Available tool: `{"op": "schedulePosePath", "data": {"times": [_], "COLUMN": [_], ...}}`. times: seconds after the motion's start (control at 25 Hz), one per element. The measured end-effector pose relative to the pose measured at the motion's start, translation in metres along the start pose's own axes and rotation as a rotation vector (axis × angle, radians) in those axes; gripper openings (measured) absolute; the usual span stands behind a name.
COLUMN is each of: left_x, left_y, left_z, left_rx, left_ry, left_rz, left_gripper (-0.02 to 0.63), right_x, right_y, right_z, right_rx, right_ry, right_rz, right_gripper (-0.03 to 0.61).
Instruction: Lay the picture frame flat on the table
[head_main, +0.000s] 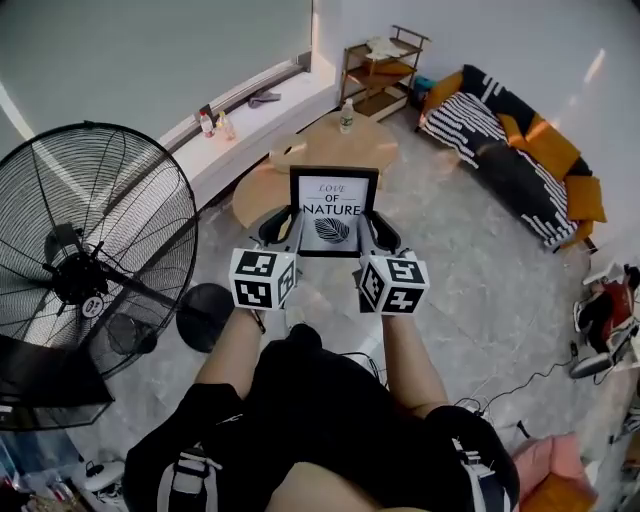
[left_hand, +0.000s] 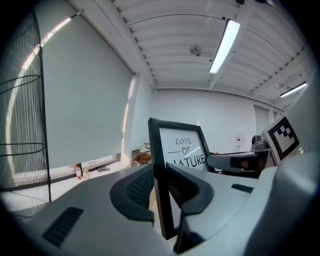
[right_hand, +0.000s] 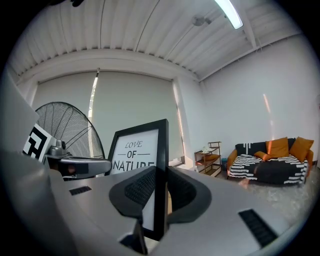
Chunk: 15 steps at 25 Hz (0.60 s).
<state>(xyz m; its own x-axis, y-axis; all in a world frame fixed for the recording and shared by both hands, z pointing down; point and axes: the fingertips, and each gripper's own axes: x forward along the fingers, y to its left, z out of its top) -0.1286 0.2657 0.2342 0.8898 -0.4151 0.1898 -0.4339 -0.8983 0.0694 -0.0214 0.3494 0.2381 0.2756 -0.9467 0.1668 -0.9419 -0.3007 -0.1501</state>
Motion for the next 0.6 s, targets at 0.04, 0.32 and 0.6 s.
{"op": "schedulePosePath", "data": {"times": [0.04,0.32,0.6], "left_x": [0.016,0.115,0.193], "left_y": [0.015,0.096,0.166], "left_z": [0.006,0.052,0.057], "left_rx": [-0.003,-0.007,-0.034], "left_ry": [0.002,0.002,0.019], "left_rz": [-0.001,-0.012,-0.023], "left_gripper": [0.089,0.089,0.089], "right_x": [0.021,0.147,0.248], "right_y": [-0.001,-0.017,-0.027], "right_z": [0.006,0.05,0.056], "right_rx": [-0.002,-0.001,-0.004], "right_ry": [0.003,0.006,0.028], "right_rz": [0.0,-0.008,-0.018], "right_gripper": [0.089,0.089,0.089]}}
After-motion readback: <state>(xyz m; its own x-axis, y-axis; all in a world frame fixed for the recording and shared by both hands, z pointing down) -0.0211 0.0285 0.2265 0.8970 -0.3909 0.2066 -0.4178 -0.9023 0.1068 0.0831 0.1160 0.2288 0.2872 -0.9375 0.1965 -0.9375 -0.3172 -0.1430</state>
